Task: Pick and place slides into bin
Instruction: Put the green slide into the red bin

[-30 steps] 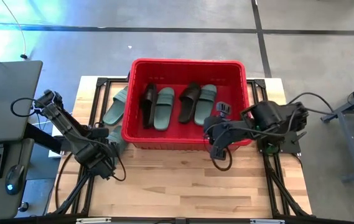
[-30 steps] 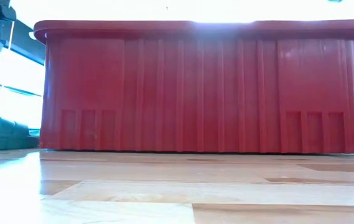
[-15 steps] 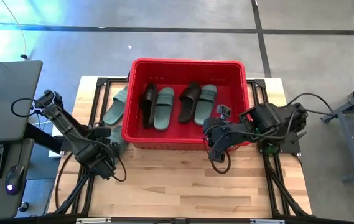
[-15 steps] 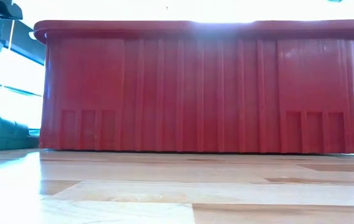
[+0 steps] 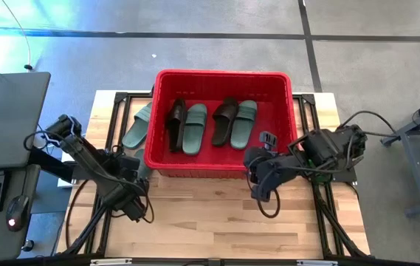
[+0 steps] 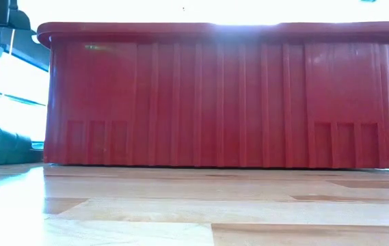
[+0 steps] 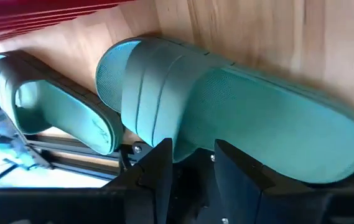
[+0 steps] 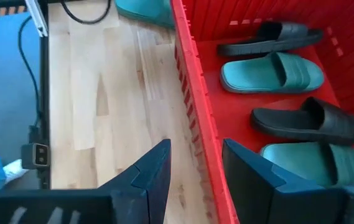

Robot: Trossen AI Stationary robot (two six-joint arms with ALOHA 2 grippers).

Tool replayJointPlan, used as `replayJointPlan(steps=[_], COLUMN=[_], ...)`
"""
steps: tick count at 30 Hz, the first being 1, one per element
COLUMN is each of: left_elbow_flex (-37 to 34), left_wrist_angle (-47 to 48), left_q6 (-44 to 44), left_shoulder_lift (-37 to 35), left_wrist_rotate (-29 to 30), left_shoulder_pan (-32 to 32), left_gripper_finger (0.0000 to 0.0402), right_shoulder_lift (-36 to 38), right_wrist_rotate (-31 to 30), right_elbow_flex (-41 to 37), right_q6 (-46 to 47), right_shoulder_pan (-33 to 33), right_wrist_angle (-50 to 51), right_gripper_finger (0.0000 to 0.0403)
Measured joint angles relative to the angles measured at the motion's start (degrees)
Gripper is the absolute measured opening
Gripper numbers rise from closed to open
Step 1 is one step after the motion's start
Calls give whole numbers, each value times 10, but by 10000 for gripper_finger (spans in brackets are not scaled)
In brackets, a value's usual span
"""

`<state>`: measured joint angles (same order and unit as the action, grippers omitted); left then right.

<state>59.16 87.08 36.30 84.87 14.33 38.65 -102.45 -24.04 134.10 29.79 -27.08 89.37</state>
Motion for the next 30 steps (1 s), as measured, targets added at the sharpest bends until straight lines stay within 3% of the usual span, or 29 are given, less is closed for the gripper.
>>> replayJointPlan(steps=[8,17,25,30], left_elbow_flex=[0,-3,-88,-121], left_wrist_angle=[5,1,2,-35], left_q6=[25,42,154,147], left_shoulder_lift=[50,110,121,121], left_wrist_rotate=[45,58,35,42], left_shoulder_pan=[0,-1,0,0], left_gripper_finger=[104,104,104,104], right_shoulder_lift=[0,0,0,0], right_wrist_rotate=[-35,-23,-20,-19], right_elbow_flex=[0,0,0,0], right_q6=[15,39,48,48], right_shoulder_pan=[-16,-16,-16,-16], right_wrist_angle=[-1,-1,0,-1], right_gripper_finger=[134,134,134,134])
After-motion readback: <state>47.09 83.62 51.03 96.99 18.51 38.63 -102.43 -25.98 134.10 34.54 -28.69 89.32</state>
